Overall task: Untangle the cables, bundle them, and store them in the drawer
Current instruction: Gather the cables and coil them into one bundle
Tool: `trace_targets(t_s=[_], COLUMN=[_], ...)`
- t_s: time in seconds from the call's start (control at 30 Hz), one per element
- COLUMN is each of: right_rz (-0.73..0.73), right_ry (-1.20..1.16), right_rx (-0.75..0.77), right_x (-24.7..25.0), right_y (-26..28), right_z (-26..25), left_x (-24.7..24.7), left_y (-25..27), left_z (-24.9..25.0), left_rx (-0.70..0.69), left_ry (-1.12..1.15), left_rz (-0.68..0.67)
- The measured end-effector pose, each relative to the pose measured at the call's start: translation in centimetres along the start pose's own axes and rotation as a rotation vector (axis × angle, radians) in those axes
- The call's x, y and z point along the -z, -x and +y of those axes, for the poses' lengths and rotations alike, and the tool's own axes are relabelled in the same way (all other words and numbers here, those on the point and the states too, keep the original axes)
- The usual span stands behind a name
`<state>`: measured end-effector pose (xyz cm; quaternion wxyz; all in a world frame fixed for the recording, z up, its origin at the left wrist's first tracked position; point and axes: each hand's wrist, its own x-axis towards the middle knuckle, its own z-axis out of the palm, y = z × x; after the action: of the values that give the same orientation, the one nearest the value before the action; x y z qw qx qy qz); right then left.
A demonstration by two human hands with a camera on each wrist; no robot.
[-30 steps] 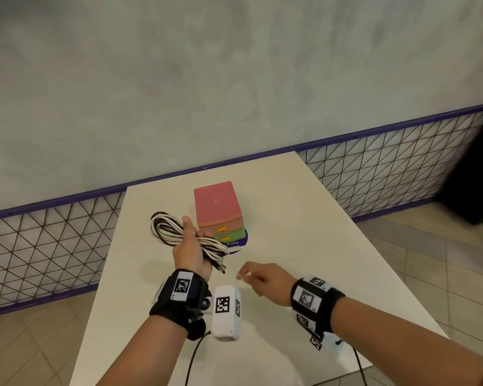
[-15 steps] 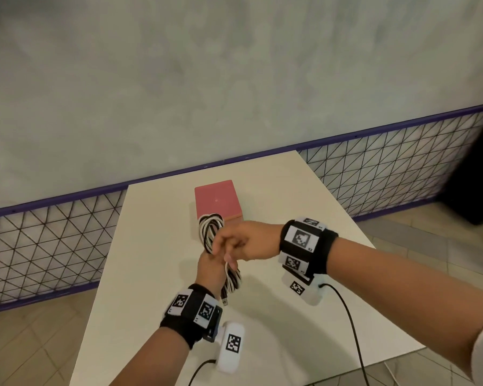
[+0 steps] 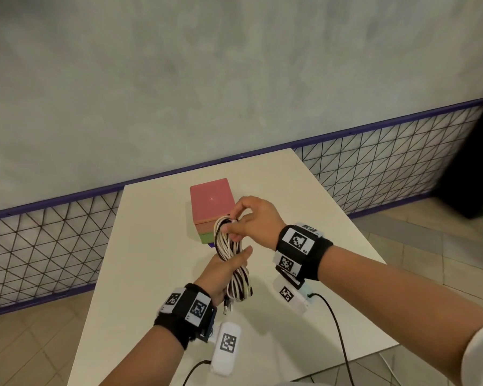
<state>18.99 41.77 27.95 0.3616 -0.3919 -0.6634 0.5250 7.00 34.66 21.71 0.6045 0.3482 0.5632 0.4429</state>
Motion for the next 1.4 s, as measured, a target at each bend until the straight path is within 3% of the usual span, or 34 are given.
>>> trace_targets(t_s=[0.1, 0.23, 0.57, 0.73, 1.03, 1.23, 1.4], right_rz=[0.162, 0.220, 0.027, -0.032, -0.105, 0.080, 0.099], right_ry=[-0.085, -0.005, 0.384, 0.172, 0.056, -0.246, 0.167], right_rx=[-0.018, -0.060, 0.159, 0.016, 0.024, -0.204, -0.055], right_x=[0.7, 1.6, -1.1, 0.3, 1.5, -0.6, -2.4], right_y=[-0.5, 0.1, 2.0, 2.1, 1.8, 2.2, 2.2], right_z=[0.9, 2.2, 0.6, 1.1, 0.4, 0.4, 1.0], left_x=[0.6, 0.8, -1.0, -0.7, -0.3, -1.1, -0.9], left_y=[-0.6, -0.8, -0.9, -0.4, 0.1, 0.0, -0.9], left_z=[-0.6, -1.1, -1.6, -0.9, -1.2, -0.3, 0.3], left_rx=[0.088, 0.110, 0.058, 0.072, 0.127, 0.024, -0.057], left_ry=[0.160, 0.143, -0.104, 0.054, 0.051, 0.042, -0.108], left_rz=[0.031, 0.050, 0.117, 0.105, 0.018, 0.104, 0.213])
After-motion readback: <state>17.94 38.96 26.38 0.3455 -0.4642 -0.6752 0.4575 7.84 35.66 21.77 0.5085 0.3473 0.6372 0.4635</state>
